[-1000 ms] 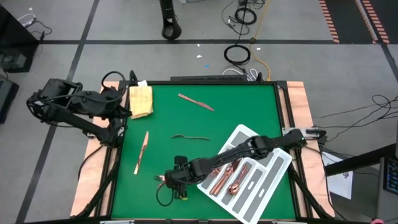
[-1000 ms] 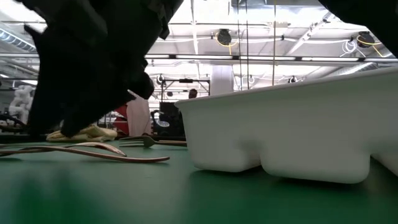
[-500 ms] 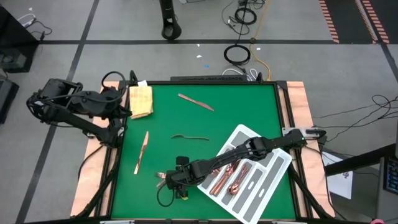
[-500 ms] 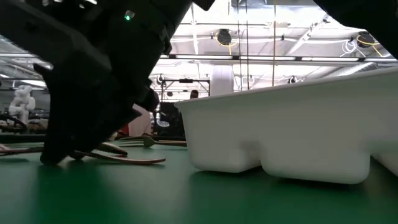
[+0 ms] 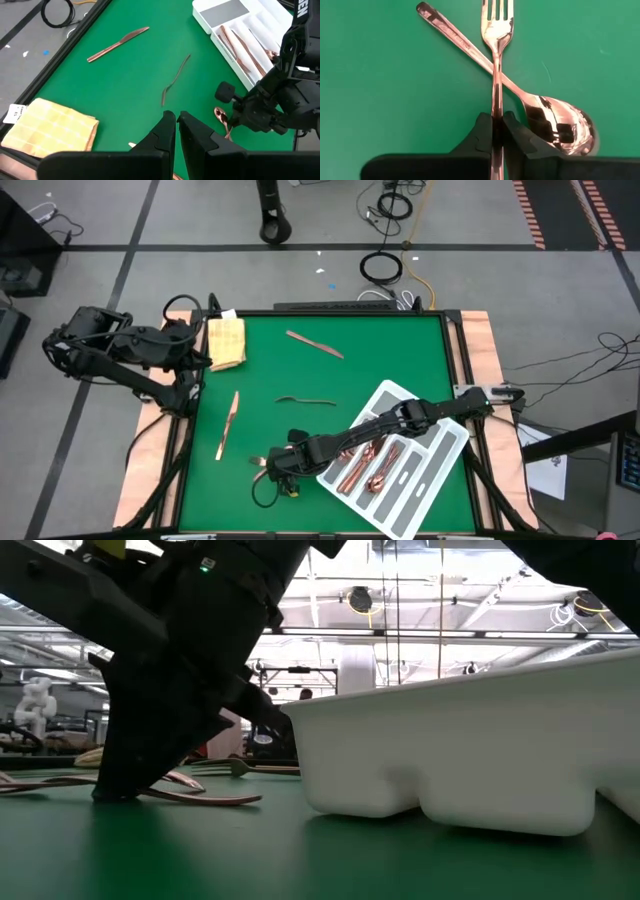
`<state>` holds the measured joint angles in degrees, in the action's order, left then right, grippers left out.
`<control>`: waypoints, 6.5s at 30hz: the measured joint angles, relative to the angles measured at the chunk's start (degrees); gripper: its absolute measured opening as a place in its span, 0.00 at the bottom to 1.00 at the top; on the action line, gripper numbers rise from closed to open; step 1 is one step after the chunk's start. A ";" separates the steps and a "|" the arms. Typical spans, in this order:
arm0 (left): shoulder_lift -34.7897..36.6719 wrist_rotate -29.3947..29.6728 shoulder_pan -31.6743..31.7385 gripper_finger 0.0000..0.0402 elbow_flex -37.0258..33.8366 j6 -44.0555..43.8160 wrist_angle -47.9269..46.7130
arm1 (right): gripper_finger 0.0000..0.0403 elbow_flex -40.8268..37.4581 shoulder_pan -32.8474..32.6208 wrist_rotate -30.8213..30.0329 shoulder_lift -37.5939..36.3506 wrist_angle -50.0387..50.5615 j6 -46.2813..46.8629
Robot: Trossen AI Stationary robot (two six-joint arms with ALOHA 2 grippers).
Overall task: Sort silverware
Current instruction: Put the bronze fork into the silverware tray
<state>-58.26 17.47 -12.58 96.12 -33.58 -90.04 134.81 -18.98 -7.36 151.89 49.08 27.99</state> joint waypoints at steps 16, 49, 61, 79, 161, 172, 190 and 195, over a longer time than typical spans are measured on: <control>0.13 0.00 0.00 0.08 0.02 1.51 0.02 | 0.00 -0.38 -0.59 -5.26 -11.32 7.58 0.87; 0.81 2.52 0.02 0.08 0.04 0.64 0.02 | 0.00 -38.15 -8.80 -18.48 -39.32 37.48 -37.50; 0.76 3.21 0.00 0.08 0.04 -0.65 0.02 | 0.00 -46.39 -9.05 -17.79 -40.19 22.52 -47.37; 0.76 5.11 0.02 0.08 0.04 -0.59 0.02 | 0.14 -49.93 -7.59 -10.31 -40.17 13.68 -48.08; 1.05 5.07 0.02 0.08 0.00 2.54 0.02 | 0.00 -52.08 1.82 -2.77 -39.80 5.66 -11.97; 1.06 4.85 0.01 0.08 0.00 2.51 0.02 | 0.01 -29.49 0.06 -1.28 -39.53 13.75 -14.20; 1.84 3.56 0.00 0.08 0.00 2.43 0.02 | 0.37 -2.88 13.90 -5.16 -20.95 21.20 -22.86; 2.05 3.56 0.01 0.08 0.00 2.43 0.02 | 0.38 -4.97 17.50 -1.62 -19.32 20.08 -25.01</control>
<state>-56.21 21.04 -12.56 96.12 -31.16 -90.01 129.84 -1.48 -8.98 132.57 69.17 2.99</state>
